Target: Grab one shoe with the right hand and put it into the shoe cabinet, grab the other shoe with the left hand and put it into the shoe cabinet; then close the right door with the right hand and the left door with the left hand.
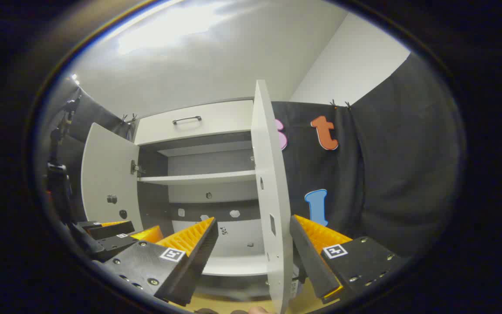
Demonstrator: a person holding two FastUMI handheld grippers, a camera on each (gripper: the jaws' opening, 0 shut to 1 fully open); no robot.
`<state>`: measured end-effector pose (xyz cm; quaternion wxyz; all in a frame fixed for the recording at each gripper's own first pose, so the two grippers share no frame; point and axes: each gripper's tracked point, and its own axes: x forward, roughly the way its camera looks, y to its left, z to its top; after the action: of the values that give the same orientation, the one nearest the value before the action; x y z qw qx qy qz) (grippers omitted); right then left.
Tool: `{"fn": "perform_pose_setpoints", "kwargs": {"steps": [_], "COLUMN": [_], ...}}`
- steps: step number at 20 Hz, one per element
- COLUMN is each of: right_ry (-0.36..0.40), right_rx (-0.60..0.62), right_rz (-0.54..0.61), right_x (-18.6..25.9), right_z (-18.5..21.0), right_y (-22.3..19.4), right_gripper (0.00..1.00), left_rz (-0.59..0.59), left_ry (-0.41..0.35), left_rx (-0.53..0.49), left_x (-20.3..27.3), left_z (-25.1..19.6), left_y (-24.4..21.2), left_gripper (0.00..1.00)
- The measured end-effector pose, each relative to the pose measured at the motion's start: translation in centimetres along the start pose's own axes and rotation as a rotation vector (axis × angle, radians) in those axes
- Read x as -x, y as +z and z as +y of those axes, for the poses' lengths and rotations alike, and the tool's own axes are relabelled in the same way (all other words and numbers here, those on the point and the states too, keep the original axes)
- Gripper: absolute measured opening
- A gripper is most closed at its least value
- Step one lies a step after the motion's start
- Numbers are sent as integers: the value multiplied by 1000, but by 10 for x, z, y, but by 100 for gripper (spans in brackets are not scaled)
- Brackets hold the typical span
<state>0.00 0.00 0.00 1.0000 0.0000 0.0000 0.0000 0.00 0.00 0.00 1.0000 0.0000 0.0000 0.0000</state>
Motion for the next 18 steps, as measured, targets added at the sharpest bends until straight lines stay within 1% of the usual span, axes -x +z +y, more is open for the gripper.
{"fn": "perform_pose_setpoints", "kwargs": {"steps": [1,2,7,16,17,18], "right_ry": [9,20,66,153,165,176], "right_rx": [-1,-2,11,4,17,32], "right_rz": [1,3,11,32,41,52], "right_x": [2,4,9,12,13,14], "right_z": [6,10,36,83,89,95], "right_y": [0,0,-4,-21,-28,-36], "right_gripper": [100,99,99,99,99,99], "left_rz": [1,1,12,37,36,36], "left_ry": [4,10,41,135,152,166], "left_rx": [1,2,7,-15,-20,-22], "left_x": [2,3,10,22,23,24], "left_z": [2,5,20,71,79,87], "left_y": [-1,0,-4,-12,-13,-12], "left_gripper": [96,96,96,96,92,96]}}
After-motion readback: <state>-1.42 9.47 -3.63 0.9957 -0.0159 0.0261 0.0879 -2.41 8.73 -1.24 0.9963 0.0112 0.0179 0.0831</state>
